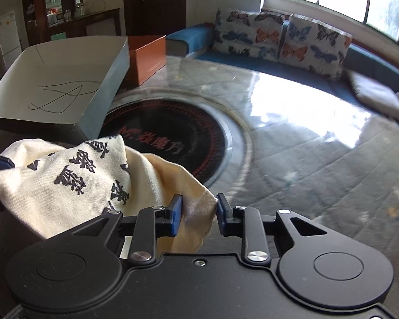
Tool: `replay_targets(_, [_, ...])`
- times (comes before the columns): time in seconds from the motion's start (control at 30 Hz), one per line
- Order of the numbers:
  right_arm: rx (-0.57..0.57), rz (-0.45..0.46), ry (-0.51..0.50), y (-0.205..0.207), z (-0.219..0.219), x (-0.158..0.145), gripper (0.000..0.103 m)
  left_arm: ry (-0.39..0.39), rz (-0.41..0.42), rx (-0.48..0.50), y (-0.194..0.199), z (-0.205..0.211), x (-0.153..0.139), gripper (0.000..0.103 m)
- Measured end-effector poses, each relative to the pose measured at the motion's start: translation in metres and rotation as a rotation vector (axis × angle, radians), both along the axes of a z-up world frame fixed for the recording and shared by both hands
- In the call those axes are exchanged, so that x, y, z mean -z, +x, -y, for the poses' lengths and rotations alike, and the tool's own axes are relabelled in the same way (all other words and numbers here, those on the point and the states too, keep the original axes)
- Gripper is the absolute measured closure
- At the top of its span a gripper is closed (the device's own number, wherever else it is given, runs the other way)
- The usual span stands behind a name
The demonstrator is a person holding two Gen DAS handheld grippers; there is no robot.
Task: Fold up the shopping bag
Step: 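Lift the tote bag with the left gripper while the right gripper approaches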
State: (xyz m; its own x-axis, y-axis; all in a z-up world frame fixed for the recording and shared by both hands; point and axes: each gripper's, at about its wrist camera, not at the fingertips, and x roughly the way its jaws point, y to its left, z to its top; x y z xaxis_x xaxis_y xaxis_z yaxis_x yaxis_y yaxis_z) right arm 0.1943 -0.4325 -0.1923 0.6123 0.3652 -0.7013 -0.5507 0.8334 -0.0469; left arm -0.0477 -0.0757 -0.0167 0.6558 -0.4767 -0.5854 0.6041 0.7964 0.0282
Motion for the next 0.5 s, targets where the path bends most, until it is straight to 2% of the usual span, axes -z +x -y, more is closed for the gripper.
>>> replay_targets(0.07, [0.014,0.019,-0.006,-0.001,0.007,-0.007,0.074,-0.011,0.009,-0.001,0.002,0.002,-0.003,0.081])
replay_targets(0.1, [0.021,0.024,-0.005,-0.001,0.011,-0.010,0.074,-0.016,0.010,0.000,0.003,0.003,-0.004,0.086])
replay_targets(0.27, [0.051,-0.003,0.015,0.000,0.030,-0.017,0.074,-0.019,0.023,0.013,0.011,0.013,-0.009,0.086])
replay_targets(0.33, [0.058,-0.010,0.012,-0.001,0.034,-0.016,0.074,-0.001,0.032,0.032,0.014,0.019,-0.009,0.085])
replay_targets(0.43, [0.062,-0.017,0.003,-0.002,0.038,-0.012,0.074,0.044,0.054,0.058,0.017,0.032,-0.007,0.076])
replay_targets(0.5, [0.063,-0.021,0.005,-0.002,0.037,-0.012,0.074,0.065,0.064,0.076,0.021,0.040,-0.005,0.076])
